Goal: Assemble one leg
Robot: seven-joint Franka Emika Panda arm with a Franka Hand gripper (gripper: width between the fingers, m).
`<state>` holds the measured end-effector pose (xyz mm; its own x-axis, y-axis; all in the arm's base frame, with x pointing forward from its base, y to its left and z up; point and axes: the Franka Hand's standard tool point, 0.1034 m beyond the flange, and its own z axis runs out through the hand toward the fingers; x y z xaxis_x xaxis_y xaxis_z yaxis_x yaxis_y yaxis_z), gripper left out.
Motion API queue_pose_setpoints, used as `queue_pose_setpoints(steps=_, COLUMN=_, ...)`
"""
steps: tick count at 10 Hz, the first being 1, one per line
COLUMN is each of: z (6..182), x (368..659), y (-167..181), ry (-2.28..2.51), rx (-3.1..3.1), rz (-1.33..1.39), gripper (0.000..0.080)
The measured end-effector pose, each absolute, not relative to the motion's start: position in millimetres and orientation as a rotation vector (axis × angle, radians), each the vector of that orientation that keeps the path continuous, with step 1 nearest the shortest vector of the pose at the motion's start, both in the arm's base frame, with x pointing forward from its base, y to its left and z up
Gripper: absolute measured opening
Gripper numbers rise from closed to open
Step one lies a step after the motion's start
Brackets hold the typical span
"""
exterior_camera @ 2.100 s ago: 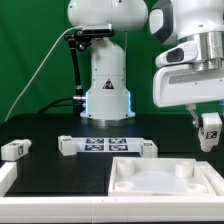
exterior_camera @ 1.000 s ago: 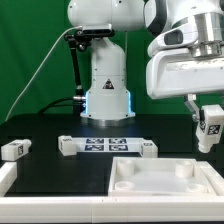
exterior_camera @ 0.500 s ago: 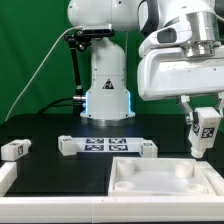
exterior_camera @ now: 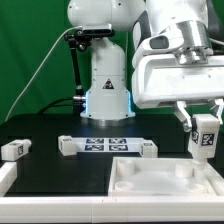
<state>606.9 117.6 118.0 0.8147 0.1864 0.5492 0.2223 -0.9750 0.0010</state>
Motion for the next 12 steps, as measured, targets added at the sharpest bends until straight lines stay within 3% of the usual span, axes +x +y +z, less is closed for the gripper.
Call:
queue_pose_setpoints(steps=4, z=97.6, x=623, y=103, ry=-0.371, rx=-2.947, rz=-0.887, gripper=0.0291)
queue_pose_setpoints(steps=12, z=90.6, x=619, y=112, ry=-0.381, rx=-2.931, rz=-0.907, gripper=0.0291)
